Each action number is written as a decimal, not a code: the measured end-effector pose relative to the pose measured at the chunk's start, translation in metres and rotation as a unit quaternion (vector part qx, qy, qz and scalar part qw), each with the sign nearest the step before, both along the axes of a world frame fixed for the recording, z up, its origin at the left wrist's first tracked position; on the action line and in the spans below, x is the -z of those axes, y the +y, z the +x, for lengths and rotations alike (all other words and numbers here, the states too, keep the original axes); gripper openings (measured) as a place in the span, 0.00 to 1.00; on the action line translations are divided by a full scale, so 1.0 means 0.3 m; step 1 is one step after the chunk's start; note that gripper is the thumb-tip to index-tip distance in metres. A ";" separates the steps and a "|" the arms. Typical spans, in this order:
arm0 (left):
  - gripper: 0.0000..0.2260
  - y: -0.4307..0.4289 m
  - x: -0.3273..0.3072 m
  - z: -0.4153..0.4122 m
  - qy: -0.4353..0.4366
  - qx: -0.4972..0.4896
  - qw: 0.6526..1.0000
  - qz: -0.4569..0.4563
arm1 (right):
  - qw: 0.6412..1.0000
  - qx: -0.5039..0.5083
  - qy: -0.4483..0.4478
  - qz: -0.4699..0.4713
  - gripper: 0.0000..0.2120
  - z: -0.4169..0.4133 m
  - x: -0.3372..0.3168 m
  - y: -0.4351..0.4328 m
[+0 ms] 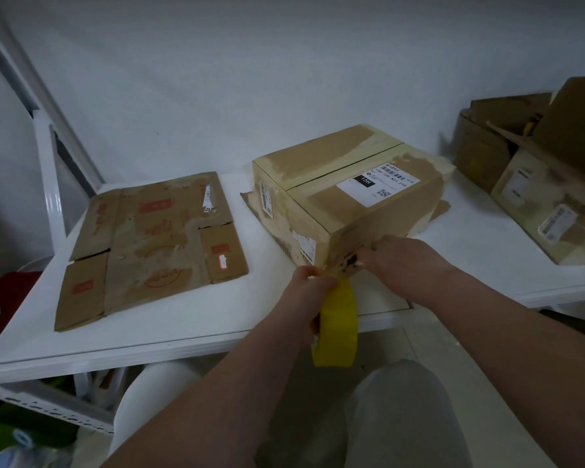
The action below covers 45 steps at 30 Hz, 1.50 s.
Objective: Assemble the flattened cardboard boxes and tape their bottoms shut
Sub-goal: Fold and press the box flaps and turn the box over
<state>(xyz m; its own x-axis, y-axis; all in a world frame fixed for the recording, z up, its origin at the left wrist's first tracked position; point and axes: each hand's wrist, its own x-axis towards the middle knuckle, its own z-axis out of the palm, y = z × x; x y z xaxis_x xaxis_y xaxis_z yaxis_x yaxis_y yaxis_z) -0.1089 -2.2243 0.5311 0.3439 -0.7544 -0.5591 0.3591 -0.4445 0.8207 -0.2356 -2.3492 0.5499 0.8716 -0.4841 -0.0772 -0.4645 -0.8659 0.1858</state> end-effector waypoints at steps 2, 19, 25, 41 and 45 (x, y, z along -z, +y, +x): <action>0.17 0.000 0.005 -0.001 -0.006 0.012 1.000 0.010 | 0.999 0.039 0.017 0.020 0.15 -0.007 0.002 -0.005; 0.11 0.145 0.008 0.094 -0.009 0.075 0.997 -0.034 | 0.616 0.323 -0.354 0.625 0.14 0.113 0.120 0.225; 0.12 0.197 0.011 0.150 -0.096 0.016 0.991 -0.091 | 0.583 0.323 -0.460 0.586 0.06 0.229 0.107 0.306; 0.18 0.258 0.020 0.271 -0.402 -0.004 0.896 -0.189 | 0.617 0.334 -0.442 0.559 0.06 0.366 0.049 0.396; 0.11 0.247 0.007 0.308 -0.415 0.004 0.894 -0.169 | 0.652 0.318 -0.425 0.542 0.08 0.367 0.044 0.399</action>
<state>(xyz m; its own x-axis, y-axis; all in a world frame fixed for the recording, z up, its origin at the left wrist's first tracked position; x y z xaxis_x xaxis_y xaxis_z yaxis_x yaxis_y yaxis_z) -0.0164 -2.1502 0.5290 0.5274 -0.8368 0.1474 -0.4391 -0.1199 0.8904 -0.1255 -2.2295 0.5366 0.4731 -0.8305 -0.2942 -0.3303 0.1424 -0.9331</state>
